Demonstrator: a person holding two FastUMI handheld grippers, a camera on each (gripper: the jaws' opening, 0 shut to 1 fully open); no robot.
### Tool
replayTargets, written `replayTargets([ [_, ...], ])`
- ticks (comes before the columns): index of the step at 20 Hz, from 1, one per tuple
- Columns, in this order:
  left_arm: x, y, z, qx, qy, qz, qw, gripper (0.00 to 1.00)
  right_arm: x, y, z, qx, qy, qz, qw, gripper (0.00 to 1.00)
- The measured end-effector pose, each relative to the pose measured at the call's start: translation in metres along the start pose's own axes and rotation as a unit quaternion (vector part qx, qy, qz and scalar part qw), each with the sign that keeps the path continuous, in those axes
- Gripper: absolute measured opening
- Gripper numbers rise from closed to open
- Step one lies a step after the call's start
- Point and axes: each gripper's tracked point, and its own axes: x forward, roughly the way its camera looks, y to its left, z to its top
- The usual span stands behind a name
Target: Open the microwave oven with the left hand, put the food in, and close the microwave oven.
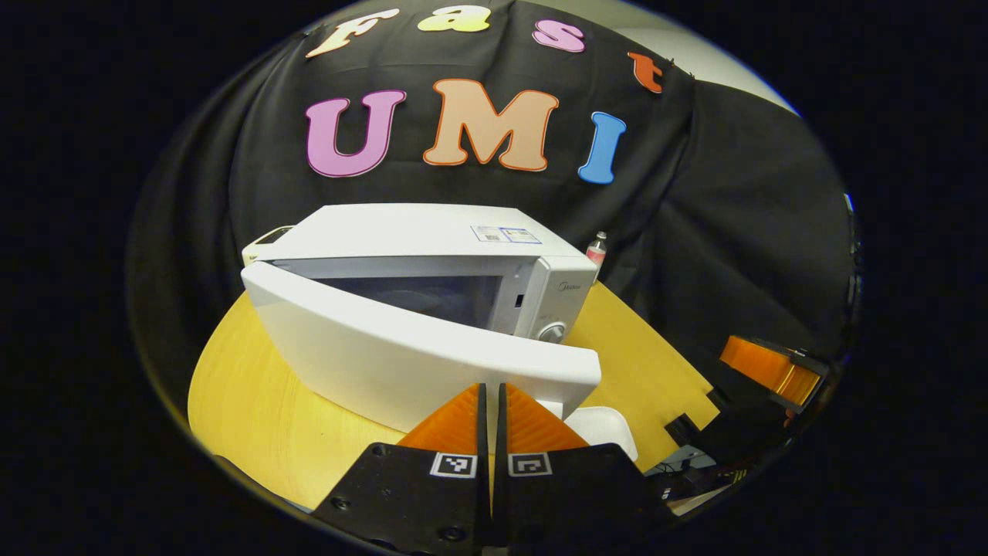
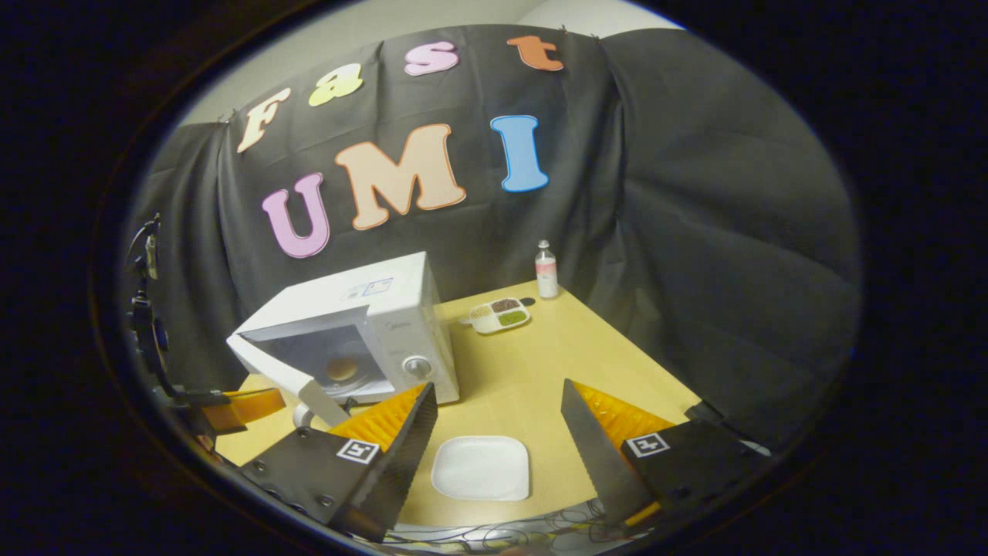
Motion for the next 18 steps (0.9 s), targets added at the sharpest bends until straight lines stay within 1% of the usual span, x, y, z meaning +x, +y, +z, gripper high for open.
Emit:
replayTargets([
  [4, 0.022, -0.006, 0.006, 0.003, 0.001, 0.003, 1.000, 0.01, 0.006, -0.004, 0.003, -0.009, -0.001, -0.001, 1.000, 1.00],
  [10, 0.051, -0.006, 0.023, -0.014, -0.012, 0.009, 1.000, 0.01, 0.014, -0.002, 0.003, -0.018, 0.001, 0.009, 1.000, 1.00],
  [14, 0.069, -0.005, 0.032, -0.038, -0.022, 0.022, 0.999, 0.01, 0.016, 0.003, 0.005, -0.024, -0.002, 0.018, 1.000, 1.00],
  [18, 0.084, -0.003, 0.040, -0.037, -0.029, 0.031, 0.998, 0.01, 0.018, 0.006, 0.009, -0.025, -0.008, 0.027, 0.999, 1.00],
])
